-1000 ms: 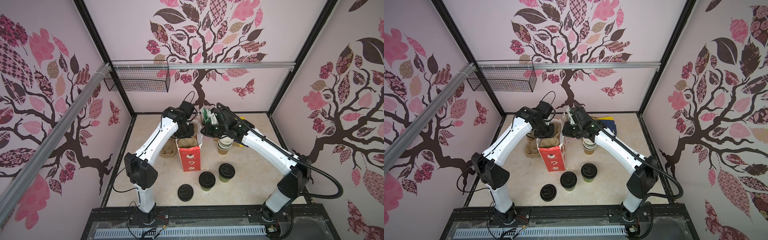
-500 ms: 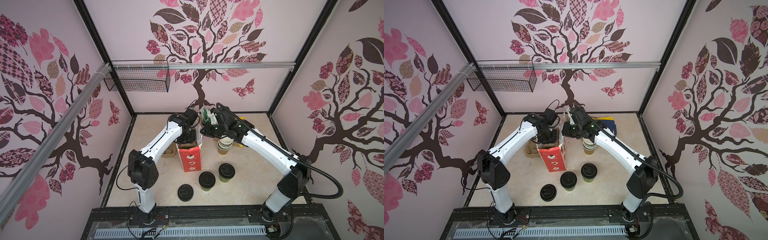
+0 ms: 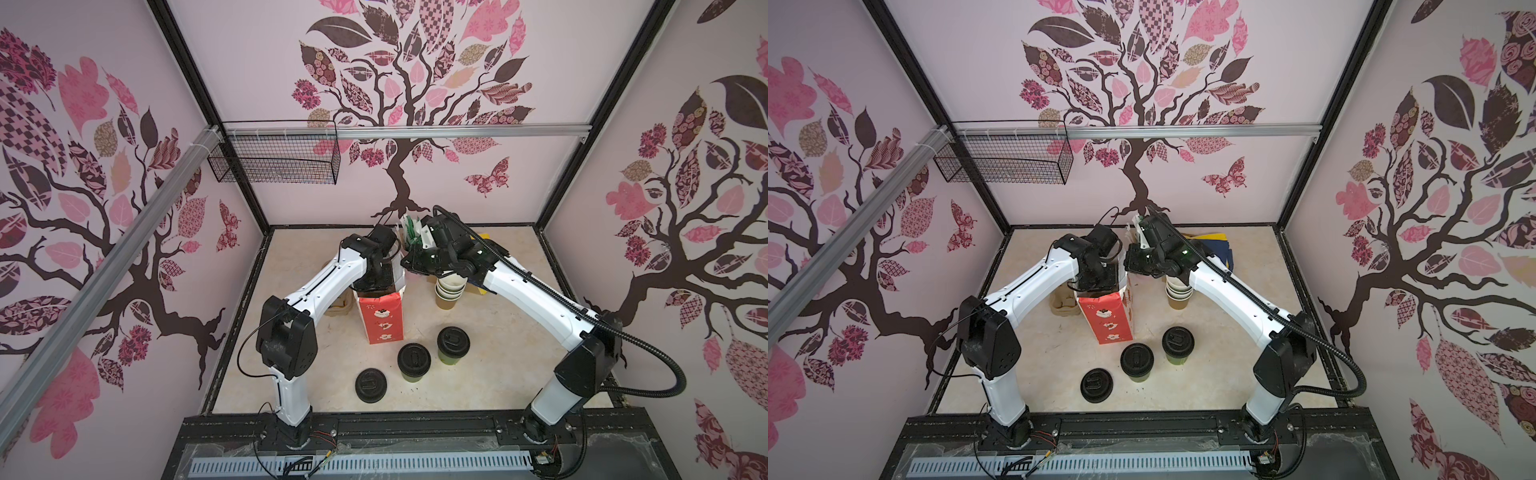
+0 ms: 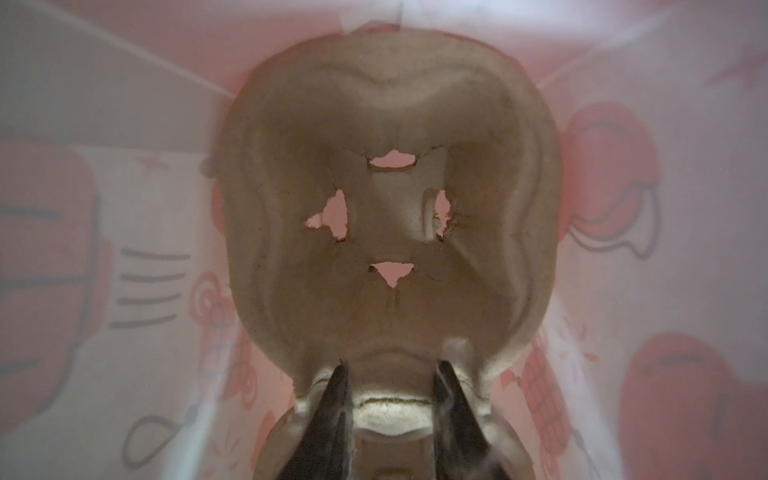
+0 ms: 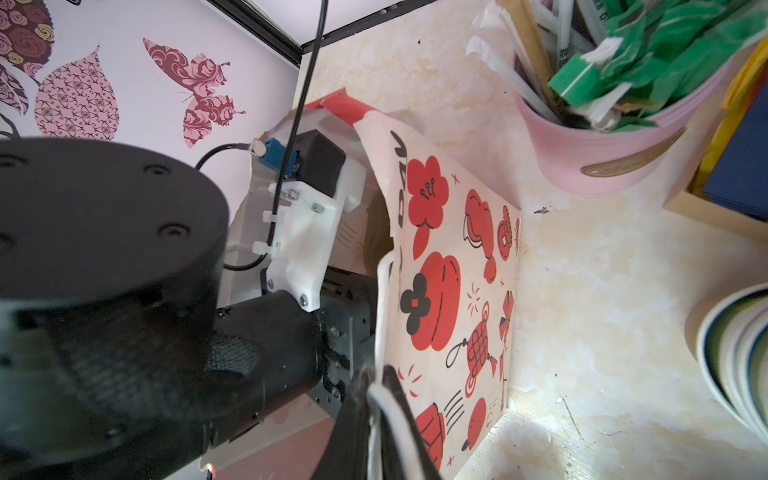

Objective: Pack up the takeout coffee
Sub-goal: 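Lower the beige pulp carrier into the bag opening with the left gripper, then open the left gripper to drop the carrier into the bag and withdraw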

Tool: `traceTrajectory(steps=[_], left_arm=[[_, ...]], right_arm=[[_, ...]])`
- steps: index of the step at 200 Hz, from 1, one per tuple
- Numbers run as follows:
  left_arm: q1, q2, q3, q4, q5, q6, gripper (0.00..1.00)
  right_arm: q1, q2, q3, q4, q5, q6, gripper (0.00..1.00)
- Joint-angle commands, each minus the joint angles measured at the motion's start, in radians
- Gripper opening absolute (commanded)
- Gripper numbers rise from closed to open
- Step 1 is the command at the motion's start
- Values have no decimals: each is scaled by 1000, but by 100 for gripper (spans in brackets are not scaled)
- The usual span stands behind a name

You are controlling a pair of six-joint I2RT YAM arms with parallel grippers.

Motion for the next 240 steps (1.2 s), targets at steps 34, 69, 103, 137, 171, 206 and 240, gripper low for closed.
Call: traceTrajectory(steps=[34, 69, 103, 137, 171, 206, 240], left_arm=[[-6, 56, -52, 43, 10, -1, 21], [-4, 70, -76, 70, 11, -2, 24], [-4, 78, -98, 94, 13, -14, 34], [-5, 59, -101, 102, 3, -19, 49], [-4, 20, -90, 103, -11, -15, 58], [-4, -25, -63, 93, -5, -12, 62], [-4, -82, -59, 124, 10, 0, 64]], right_arm=[[2, -7, 28, 2, -6, 4, 11], [1, -9, 18, 4, -8, 10, 11], [1, -12, 14, 4, -3, 9, 11], [2, -17, 5, 1, 5, 8, 11], [2, -15, 0, 0, 7, 8, 11], [2, -15, 0, -3, 15, 4, 11], [2, -12, -4, -6, 19, 2, 11]])
